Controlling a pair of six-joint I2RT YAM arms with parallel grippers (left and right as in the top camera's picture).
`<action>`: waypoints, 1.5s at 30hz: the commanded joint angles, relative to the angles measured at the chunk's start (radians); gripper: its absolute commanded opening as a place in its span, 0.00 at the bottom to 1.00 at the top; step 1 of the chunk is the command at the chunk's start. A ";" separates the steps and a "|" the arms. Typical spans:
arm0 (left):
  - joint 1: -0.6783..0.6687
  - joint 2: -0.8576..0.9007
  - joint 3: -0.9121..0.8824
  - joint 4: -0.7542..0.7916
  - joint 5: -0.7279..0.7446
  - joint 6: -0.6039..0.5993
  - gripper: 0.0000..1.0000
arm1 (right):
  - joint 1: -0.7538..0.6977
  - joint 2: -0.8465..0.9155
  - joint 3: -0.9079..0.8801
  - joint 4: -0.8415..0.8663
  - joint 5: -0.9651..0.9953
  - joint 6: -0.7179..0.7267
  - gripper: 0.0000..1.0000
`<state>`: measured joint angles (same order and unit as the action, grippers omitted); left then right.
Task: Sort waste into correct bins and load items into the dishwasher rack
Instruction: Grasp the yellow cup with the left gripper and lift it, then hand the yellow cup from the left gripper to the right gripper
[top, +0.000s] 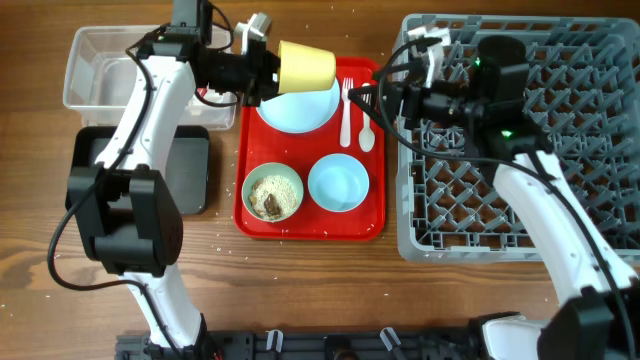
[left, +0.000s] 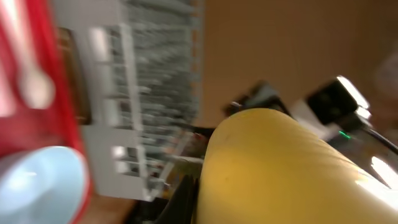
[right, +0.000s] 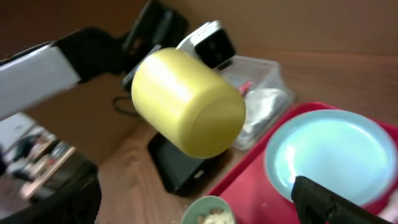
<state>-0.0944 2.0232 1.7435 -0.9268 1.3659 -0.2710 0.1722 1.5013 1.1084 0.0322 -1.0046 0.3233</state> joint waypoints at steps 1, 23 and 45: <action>0.000 -0.018 0.014 -0.005 0.203 0.005 0.04 | -0.002 0.069 -0.002 0.115 -0.211 0.072 1.00; -0.142 -0.019 0.014 -0.121 0.178 0.007 0.04 | 0.066 0.145 -0.002 0.501 -0.141 0.230 0.87; -0.094 -0.019 0.014 -0.079 0.178 0.006 0.29 | 0.018 0.145 -0.002 0.373 -0.185 0.204 0.37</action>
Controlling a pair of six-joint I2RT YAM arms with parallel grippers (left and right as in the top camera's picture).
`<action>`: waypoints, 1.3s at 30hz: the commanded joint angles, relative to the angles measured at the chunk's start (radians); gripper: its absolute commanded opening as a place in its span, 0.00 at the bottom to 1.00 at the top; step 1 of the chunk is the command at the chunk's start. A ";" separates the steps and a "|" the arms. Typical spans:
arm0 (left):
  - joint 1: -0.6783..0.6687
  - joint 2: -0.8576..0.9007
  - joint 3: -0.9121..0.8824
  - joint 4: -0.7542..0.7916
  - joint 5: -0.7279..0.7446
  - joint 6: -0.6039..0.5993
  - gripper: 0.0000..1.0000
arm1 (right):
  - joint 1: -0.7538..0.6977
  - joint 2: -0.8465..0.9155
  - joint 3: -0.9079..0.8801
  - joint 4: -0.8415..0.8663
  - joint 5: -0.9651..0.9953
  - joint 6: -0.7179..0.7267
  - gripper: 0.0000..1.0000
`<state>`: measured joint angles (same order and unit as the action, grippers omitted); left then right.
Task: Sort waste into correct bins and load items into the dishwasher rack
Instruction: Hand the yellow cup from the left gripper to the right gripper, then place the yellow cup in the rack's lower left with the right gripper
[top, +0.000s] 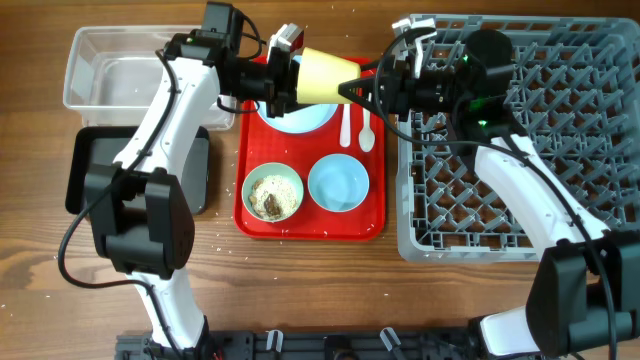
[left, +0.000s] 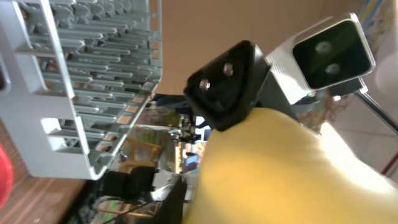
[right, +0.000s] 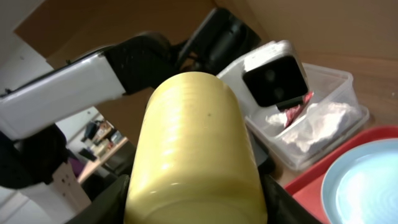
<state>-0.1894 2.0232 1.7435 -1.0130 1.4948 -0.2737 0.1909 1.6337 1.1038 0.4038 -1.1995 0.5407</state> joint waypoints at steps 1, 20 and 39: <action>0.001 -0.019 0.014 0.008 0.049 0.009 0.36 | -0.008 0.012 0.003 0.001 0.009 -0.014 0.37; -0.012 -0.018 0.014 0.032 -0.913 0.005 0.66 | -0.219 -0.421 0.092 -1.241 0.805 -0.238 0.37; -0.058 -0.018 0.014 0.003 -1.146 0.005 0.75 | -0.076 -0.271 -0.033 -1.659 1.098 -0.090 0.53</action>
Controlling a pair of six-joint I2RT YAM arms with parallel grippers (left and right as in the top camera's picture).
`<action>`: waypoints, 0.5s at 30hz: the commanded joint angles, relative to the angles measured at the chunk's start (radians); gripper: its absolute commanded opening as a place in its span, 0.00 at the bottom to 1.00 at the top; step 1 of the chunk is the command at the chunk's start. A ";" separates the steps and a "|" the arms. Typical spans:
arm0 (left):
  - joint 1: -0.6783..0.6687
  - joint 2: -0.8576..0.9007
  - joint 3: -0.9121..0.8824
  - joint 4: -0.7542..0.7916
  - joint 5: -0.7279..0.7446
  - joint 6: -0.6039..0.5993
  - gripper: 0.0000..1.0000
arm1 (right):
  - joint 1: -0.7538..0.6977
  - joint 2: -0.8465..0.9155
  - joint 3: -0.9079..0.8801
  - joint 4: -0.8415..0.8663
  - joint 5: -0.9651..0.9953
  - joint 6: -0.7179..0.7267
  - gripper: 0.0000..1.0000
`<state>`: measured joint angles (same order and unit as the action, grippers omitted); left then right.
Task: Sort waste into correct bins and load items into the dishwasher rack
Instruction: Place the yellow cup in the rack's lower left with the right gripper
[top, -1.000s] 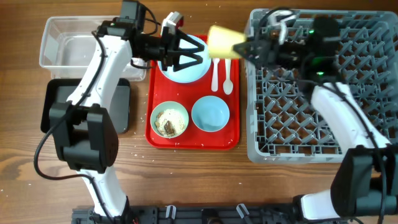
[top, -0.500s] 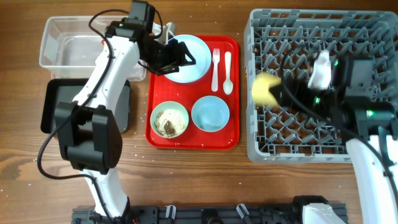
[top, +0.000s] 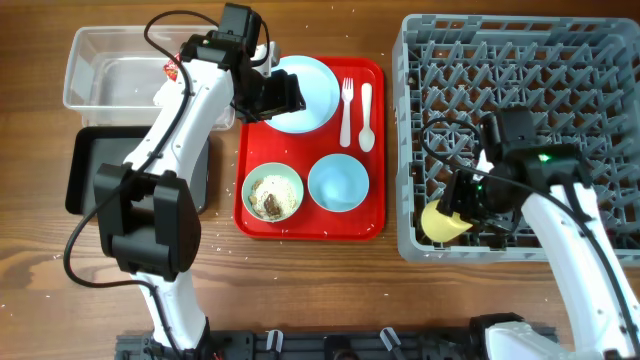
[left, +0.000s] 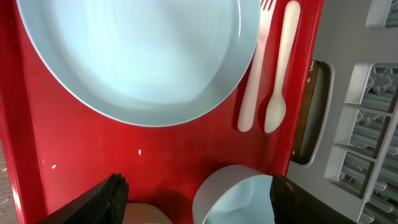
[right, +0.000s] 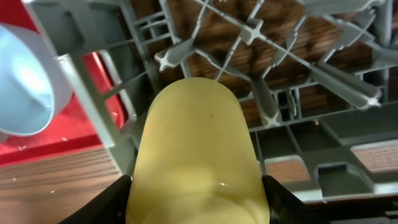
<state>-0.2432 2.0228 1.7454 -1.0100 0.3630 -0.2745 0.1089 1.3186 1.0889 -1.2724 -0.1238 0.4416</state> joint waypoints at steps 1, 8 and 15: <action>-0.004 -0.018 0.013 -0.001 -0.014 0.006 0.75 | 0.006 0.060 -0.018 0.031 0.022 0.009 0.66; -0.004 -0.018 0.013 -0.001 -0.014 0.006 0.79 | 0.006 0.071 0.103 0.069 -0.013 -0.004 0.79; -0.003 -0.018 0.013 -0.004 -0.024 0.006 0.77 | 0.014 0.078 0.258 0.376 -0.261 -0.046 0.67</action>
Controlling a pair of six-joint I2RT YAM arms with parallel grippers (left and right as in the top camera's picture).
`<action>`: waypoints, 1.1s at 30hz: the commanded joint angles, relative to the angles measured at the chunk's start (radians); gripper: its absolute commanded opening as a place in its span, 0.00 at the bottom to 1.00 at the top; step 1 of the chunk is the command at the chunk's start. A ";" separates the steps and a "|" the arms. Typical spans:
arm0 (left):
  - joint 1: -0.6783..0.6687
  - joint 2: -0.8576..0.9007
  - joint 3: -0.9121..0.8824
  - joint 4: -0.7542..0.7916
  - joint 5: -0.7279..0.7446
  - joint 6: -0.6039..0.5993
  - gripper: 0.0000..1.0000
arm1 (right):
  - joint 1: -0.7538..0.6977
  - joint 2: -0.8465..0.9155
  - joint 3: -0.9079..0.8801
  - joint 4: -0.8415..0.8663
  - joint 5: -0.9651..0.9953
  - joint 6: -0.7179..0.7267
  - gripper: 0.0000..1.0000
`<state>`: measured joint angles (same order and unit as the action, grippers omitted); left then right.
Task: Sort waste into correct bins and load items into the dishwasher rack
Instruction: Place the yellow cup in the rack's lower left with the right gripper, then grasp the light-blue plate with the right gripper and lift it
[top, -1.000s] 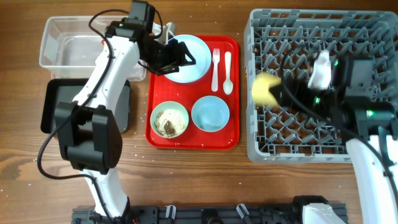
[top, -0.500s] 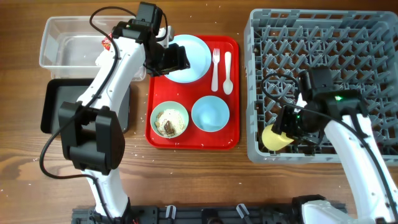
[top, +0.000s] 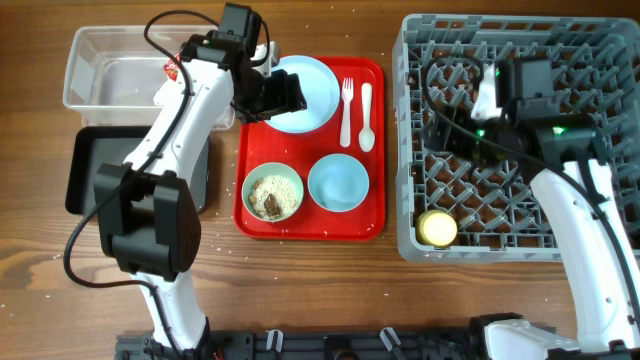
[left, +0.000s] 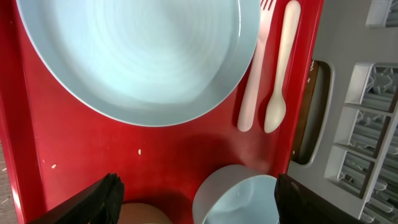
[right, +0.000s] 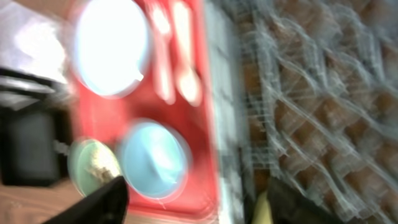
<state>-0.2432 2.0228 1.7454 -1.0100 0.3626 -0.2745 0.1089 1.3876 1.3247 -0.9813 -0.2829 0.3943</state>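
Note:
A yellow cup (top: 437, 228) sits in the front-left corner of the grey dishwasher rack (top: 560, 200); a sliver of the yellow cup (right: 264, 208) shows in the blurred right wrist view. My right gripper (top: 455, 128) is open and empty above the rack's left side. My left gripper (top: 287, 95) hangs open over the light-blue plate (left: 130, 56) on the red tray (top: 310, 225). Beside the plate lie a white fork (left: 252, 81) and spoon (left: 280, 68). Nearer the front are a blue bowl (top: 338, 183) and a green bowl (top: 273, 192) with food scraps.
A clear plastic bin (top: 120, 65) holding some waste stands at the back left. In front of it is a black bin (top: 140, 170). The left arm reaches across both bins to the tray.
My right gripper has let go of the yellow cup, which stays in the rack's front-left corner. That gripper is now further back over the rack's left side. The left arm has not moved.
My left gripper first held the yellow cup above the plate, the right gripper open nearby. Then both grippers were at the cup between tray and rack. Later the right gripper held it in the rack's front-left corner, the left open over the plate. Now the cup sits there released.

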 joint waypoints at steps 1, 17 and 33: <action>0.002 -0.018 0.013 -0.004 -0.024 0.006 0.74 | 0.029 0.018 0.023 0.165 -0.120 0.040 0.65; 0.200 -0.176 0.057 -0.113 -0.032 0.009 0.82 | 0.388 0.373 0.139 0.006 0.266 -0.042 0.60; 0.180 -0.175 -0.016 -0.093 -0.042 0.009 0.83 | 0.388 0.598 0.264 0.374 0.196 0.082 0.51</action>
<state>-0.0608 1.8473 1.7397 -1.1137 0.3370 -0.2741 0.4942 1.8538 1.5158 -0.6216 -0.0666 0.4019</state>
